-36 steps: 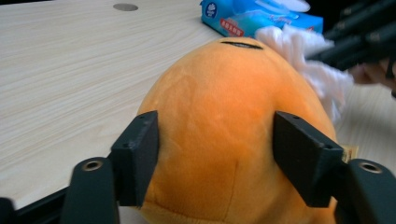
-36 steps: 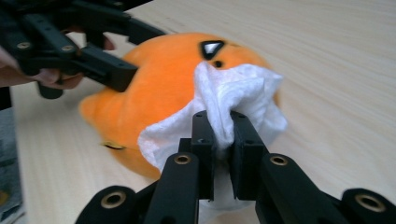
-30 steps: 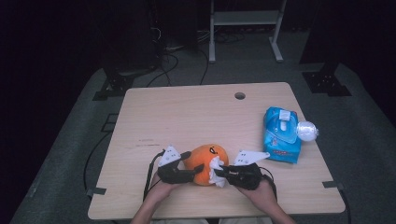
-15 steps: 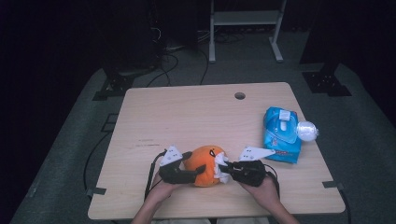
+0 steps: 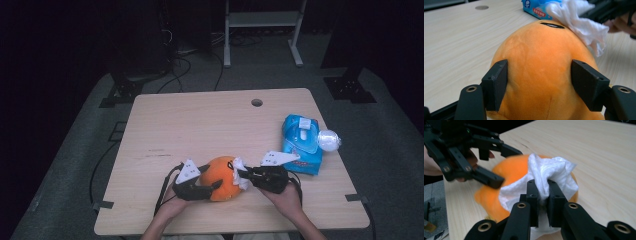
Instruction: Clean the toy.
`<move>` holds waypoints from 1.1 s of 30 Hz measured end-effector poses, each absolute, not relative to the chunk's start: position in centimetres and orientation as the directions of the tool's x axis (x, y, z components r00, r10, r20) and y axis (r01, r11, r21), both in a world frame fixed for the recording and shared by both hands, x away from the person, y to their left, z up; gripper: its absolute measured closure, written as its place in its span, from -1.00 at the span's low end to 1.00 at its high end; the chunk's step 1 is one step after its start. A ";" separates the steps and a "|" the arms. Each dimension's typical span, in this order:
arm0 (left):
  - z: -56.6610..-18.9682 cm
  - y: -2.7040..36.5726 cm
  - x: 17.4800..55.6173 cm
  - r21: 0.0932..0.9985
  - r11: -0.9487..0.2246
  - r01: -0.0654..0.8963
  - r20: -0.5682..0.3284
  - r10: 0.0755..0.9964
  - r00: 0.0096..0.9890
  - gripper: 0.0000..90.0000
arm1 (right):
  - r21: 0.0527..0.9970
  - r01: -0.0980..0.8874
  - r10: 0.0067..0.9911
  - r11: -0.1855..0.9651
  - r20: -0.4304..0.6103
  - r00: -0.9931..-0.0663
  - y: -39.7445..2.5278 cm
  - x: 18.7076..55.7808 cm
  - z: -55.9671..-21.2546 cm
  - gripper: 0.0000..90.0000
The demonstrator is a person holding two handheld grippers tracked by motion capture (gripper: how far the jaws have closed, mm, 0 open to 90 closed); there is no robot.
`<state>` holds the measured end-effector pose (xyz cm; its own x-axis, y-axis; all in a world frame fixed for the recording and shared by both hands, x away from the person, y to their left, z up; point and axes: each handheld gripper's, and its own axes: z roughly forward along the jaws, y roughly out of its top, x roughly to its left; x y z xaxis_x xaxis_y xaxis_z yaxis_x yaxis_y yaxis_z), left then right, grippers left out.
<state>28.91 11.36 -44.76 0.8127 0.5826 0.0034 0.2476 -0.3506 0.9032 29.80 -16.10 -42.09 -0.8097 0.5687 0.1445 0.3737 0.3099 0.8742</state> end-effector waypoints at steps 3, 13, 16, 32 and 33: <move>-44.7 11.1 28.8 0.905 -0.357 0.233 0.020 0.582 0.813 -0.30 | 0.862 0.414 0.593 0.293 0.176 -0.786 -16.7 30.7 -42.8 0.79; -44.7 10.9 28.5 0.901 -0.367 0.232 0.020 0.568 0.823 -0.31 | 0.875 0.402 0.578 0.272 0.185 -0.795 -15.8 30.0 -41.9 0.79; -44.5 11.0 28.6 0.904 -0.359 0.232 0.017 0.571 0.820 -0.32 | 0.872 0.402 0.586 0.280 0.177 -0.791 -15.7 30.3 -42.3 0.80; -44.4 10.6 28.5 0.908 -0.346 0.238 0.012 0.587 0.810 -0.40 | 0.861 0.412 0.607 0.297 0.163 -0.778 -15.9 30.3 -42.7 0.80; -44.2 10.8 28.6 0.914 -0.325 0.242 0.004 0.603 0.798 -0.44 | 0.859 0.419 0.611 0.294 0.168 -0.773 -16.0 30.4 -42.9 0.80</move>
<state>28.61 10.82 -44.20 0.7975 0.6032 0.0038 0.2416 -0.3252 0.9143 30.39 -16.04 -42.90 -0.7734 0.6113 0.1679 0.4192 0.2943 0.8589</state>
